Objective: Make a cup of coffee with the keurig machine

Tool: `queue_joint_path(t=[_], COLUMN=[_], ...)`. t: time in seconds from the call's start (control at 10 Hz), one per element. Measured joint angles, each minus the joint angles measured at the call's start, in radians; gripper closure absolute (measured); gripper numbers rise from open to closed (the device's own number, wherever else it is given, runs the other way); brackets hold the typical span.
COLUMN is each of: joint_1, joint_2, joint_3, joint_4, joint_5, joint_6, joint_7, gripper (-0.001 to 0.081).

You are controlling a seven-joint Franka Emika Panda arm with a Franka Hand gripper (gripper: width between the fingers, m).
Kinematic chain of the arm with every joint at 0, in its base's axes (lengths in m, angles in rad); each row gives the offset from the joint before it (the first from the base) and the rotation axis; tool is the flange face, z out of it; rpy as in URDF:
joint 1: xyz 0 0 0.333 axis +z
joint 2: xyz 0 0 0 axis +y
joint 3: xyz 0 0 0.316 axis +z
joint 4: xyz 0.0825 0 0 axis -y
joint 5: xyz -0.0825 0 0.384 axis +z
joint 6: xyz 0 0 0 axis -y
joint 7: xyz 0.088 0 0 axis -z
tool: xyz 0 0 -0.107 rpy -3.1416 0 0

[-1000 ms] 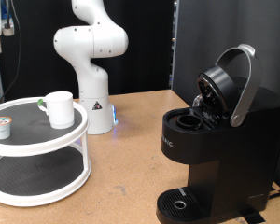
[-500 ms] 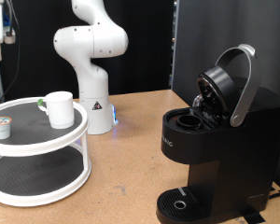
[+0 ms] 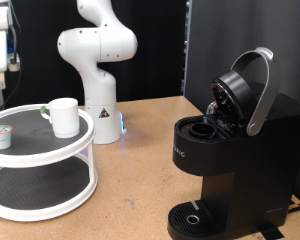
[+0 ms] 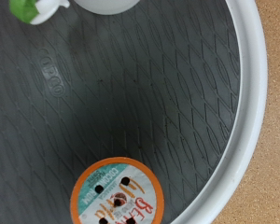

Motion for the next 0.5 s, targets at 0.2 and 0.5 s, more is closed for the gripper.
queue_joint_path(t=[0.2,0.5], joint_1=[-0.001,-0.001], joint_2=[0.03,0.083], joint_3=[-0.025,-0.054], joint_4=[-0.039,-0.086], joint_5=[-0.018,-0.034], joint_6=[0.077,0.183], joint_7=[-0.001,-0.001], gripper=[0.0004,0.0004])
